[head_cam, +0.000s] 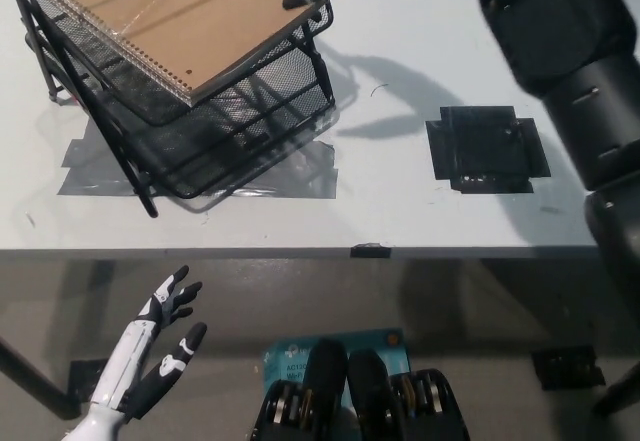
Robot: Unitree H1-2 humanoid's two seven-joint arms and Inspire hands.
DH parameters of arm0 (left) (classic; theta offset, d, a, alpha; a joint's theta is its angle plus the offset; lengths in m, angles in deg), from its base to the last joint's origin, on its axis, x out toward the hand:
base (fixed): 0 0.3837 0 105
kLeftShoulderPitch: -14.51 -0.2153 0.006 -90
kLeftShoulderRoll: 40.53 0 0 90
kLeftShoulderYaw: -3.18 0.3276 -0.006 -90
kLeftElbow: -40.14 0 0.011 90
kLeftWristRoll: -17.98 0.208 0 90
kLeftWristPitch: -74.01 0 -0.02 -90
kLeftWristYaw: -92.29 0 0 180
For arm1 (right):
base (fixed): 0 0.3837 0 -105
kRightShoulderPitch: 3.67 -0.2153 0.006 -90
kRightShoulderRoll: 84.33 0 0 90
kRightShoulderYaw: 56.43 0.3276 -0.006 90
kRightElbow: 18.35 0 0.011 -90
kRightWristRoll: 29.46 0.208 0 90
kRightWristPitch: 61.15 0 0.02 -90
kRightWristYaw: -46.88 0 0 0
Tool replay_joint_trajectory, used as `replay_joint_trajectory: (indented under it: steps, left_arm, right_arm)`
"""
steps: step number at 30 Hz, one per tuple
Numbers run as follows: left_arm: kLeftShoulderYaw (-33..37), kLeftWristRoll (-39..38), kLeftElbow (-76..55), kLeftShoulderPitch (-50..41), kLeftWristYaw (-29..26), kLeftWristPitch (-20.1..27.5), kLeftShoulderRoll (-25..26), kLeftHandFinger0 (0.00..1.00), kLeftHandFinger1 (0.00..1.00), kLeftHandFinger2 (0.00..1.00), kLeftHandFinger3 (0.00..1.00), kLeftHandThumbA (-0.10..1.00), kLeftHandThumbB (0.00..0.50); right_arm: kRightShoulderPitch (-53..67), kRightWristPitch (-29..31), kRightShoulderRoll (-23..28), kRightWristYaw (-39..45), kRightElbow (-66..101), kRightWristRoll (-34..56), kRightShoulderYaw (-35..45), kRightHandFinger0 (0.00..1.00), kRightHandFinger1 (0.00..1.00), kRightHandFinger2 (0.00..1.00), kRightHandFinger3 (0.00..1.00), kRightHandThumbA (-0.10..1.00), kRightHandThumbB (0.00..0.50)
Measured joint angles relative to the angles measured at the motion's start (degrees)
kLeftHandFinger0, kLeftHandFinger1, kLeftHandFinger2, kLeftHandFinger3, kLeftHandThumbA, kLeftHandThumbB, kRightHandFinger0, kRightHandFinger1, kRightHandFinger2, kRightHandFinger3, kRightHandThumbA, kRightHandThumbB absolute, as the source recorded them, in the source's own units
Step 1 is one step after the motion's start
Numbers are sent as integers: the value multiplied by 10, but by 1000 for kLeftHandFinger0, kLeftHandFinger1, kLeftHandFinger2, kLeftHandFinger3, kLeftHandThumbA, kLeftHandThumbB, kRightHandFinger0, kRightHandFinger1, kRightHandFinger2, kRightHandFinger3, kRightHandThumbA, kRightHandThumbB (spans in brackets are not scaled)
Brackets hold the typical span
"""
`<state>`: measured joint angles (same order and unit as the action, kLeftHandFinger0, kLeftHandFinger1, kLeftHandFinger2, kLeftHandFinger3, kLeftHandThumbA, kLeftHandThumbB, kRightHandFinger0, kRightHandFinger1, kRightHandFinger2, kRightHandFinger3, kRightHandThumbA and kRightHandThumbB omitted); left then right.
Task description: A person hands a notebook to the robot and the robot grabs it with its right hand and places it in the file tray kept in the centre of the desk infront of it.
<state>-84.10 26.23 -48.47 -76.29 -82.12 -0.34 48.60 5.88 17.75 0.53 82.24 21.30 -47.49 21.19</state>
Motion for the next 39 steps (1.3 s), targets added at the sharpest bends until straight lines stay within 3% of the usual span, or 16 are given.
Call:
replay_joint_trajectory:
  steps: [8, 10, 11, 12, 15, 17, 18, 19, 21, 25, 26, 29, 35, 39]
  left_arm:
    - [0, 0, 0, 0, 0, 0, 0, 898, 964, 971, 1000, 897, 419]
    - [0, 0, 0, 0, 0, 0, 0, 916, 988, 1000, 1000, 913, 439]
    - [0, 0, 0, 0, 0, 0, 0, 931, 1000, 1000, 1000, 915, 445]
    - [0, 0, 0, 0, 0, 0, 0, 938, 1000, 1000, 1000, 918, 447]
    - [0, 0, 1, 0, 0, 0, 0, 942, 1000, 1000, 1000, 935, 438]
    - [0, 0, 2, 0, 0, 0, -1, 979, 1000, 1000, 1000, 956, 438]
    - [0, 0, 4, 0, 0, 0, -1, 984, 1000, 1000, 1000, 957, 438]
    - [0, 0, 5, 0, 0, 0, -1, 1000, 1000, 1000, 1000, 966, 442]
    - [0, 0, 9, 0, 0, 0, -1, 1000, 1000, 1000, 1000, 984, 440]
    - [0, 0, 13, 0, 0, 0, -2, 1000, 1000, 1000, 1000, 983, 447]
    - [0, -1, 13, 0, 0, 0, -2, 1000, 1000, 1000, 1000, 984, 442]
    - [0, -1, 14, 0, 0, 0, -2, 1000, 1000, 1000, 1000, 979, 432]
    - [-1, -2, 16, -1, 0, 0, -2, 1000, 1000, 1000, 1000, 993, 452]
    - [-2, -4, 16, -3, 0, 0, -2, 1000, 1000, 1000, 1000, 990, 452]
  right_arm:
    - [43, -32, 48, 31, 122, 84, 5, 1000, 1000, 1000, 1000, 1000, 500]
    - [72, -36, 61, 32, 157, 97, 8, 1000, 1000, 1000, 1000, 1000, 427]
    - [85, -38, 65, 32, 168, 101, 8, 1000, 1000, 1000, 1000, 1000, 435]
    - [103, -39, 71, 32, 188, 105, 11, 1000, 1000, 1000, 1000, 1000, 485]
    - [171, -40, 81, 31, 238, 111, 23, 1000, 1000, 1000, 1000, 1000, 478]
    - [221, -40, 83, 30, 273, 113, 31, 1000, 1000, 1000, 1000, 1000, 415]
    - [251, -40, 84, 30, 293, 114, 37, 1000, 1000, 1000, 1000, 1000, 411]
    - [269, -40, 84, 30, 303, 115, 40, 1000, 1000, 1000, 1000, 1000, 460]
    - [328, -40, 84, 29, 336, 118, 48, 1000, 1000, 1000, 1000, 1000, 499]
    - [445, -40, 82, 24, 408, 128, 60, 1000, 1000, 1000, 1000, 1000, 485]
    - [467, -40, 81, 23, 422, 129, 62, 1000, 1000, 1000, 1000, 1000, 459]
    - [554, -40, 72, 18, 475, 133, 69, 1000, 1000, 1000, 1000, 1000, 416]
    - [731, -34, 22, -1, 589, 152, 78, 1000, 1000, 1000, 1000, 1000, 411]
    - [844, -11, -43, -28, 678, 174, 90, 1000, 1000, 1000, 1000, 1000, 414]
